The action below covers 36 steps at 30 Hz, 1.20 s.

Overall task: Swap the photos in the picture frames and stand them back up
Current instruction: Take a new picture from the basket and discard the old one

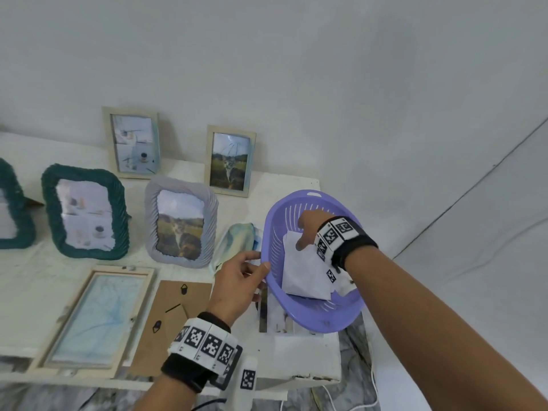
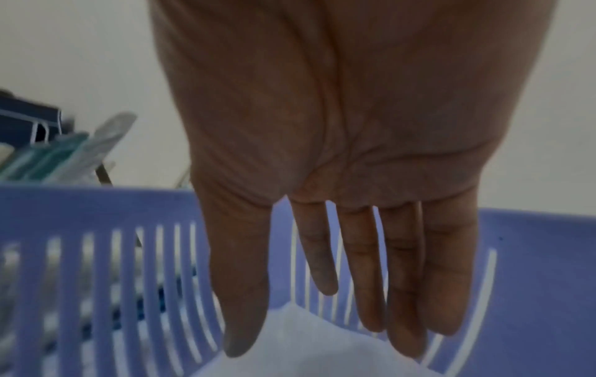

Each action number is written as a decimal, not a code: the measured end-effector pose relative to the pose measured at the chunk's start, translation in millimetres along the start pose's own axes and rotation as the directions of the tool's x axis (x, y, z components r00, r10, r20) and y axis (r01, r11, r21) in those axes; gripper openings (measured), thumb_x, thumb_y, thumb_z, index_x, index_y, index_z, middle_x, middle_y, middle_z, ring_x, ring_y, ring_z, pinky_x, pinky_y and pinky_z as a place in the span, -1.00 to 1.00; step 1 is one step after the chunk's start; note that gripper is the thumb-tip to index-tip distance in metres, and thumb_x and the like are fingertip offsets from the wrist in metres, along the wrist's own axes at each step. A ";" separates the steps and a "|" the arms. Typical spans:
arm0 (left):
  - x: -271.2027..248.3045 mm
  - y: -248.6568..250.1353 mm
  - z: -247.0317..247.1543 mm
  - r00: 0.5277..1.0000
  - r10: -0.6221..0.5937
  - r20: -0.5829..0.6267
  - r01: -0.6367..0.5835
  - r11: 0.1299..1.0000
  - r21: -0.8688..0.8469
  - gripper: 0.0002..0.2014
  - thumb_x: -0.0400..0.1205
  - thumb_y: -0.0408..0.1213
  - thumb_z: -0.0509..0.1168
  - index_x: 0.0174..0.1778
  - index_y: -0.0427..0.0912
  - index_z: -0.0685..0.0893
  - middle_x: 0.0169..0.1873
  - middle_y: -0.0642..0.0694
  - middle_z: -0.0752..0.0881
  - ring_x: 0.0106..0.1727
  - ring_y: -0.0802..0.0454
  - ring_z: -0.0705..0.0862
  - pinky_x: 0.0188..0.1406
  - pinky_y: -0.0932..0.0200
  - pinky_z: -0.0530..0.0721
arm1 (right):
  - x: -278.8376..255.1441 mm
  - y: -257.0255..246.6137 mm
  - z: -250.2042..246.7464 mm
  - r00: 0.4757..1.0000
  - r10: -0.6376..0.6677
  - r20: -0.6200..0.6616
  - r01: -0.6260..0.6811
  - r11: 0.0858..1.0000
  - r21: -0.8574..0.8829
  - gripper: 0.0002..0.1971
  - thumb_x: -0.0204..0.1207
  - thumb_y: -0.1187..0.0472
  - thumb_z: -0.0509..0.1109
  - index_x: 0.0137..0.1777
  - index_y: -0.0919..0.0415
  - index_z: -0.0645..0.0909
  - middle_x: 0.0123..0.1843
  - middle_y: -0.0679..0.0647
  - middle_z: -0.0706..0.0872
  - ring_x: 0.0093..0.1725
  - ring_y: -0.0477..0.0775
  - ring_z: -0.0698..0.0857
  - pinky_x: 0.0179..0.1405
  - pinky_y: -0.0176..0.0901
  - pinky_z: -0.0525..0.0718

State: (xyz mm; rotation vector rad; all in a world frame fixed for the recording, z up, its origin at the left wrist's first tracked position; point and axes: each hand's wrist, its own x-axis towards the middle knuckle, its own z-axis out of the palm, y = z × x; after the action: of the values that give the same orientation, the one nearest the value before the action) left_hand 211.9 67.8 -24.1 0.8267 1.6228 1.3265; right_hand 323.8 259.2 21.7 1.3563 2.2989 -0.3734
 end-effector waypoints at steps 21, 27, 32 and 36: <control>0.7 3.2 -9.3 0.991 0.135 -0.023 -0.125 0.960 0.251 -0.74 0.63 -0.11 0.39 0.20 -0.05 0.65 -0.13 0.05 0.71 -0.15 0.18 0.69 -0.21 0.13 0.76 | -19.6 8.0 -19.1 0.968 -0.001 -0.252 0.053 0.978 0.202 -0.74 0.54 0.33 0.26 0.21 0.10 0.49 0.12 0.11 0.64 -0.03 0.13 0.55 -0.09 -0.15 0.46; -0.6 22.4 -18.8 0.937 0.348 -0.028 -0.329 0.907 0.263 -0.77 0.65 -0.17 0.37 0.21 -0.07 0.69 0.07 0.04 0.72 0.08 0.18 0.68 0.10 0.22 0.66 | -86.4 10.1 -60.5 0.889 -0.048 -0.455 0.256 0.877 0.406 -0.80 0.54 0.25 0.32 0.11 -0.01 0.54 -0.10 -0.01 0.62 -0.11 0.04 0.60 -0.24 -0.23 0.50; -8.0 55.0 -42.5 0.925 0.377 0.053 -0.381 0.921 0.079 -0.74 0.65 -0.19 0.37 0.27 -0.06 0.69 0.02 0.05 0.77 0.05 0.23 0.71 0.00 0.38 0.67 | -135.5 -23.1 -71.4 0.814 -0.076 -0.576 0.421 0.759 0.496 -0.81 0.51 0.22 0.38 0.08 -0.05 0.58 -0.22 -0.04 0.66 -0.28 -0.12 0.64 -0.35 -0.42 0.54; -16.7 59.4 -83.3 0.923 0.379 0.070 -0.381 0.925 0.013 -0.83 0.64 -0.26 0.41 0.12 0.03 0.73 -0.13 -0.01 0.81 -0.02 -0.06 0.76 0.05 -0.05 0.76 | -145.0 -68.0 -52.5 0.798 -0.082 -0.597 0.479 0.687 0.546 -0.78 0.53 0.19 0.39 0.12 -0.10 0.58 -0.14 -0.06 0.67 -0.16 -0.09 0.63 -0.29 -0.39 0.57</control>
State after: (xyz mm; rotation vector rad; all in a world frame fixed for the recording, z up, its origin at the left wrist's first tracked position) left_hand 141.4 31.9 42.8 1.2365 1.4775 1.5259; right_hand 312.8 140.0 140.2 1.5391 3.0451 -1.1897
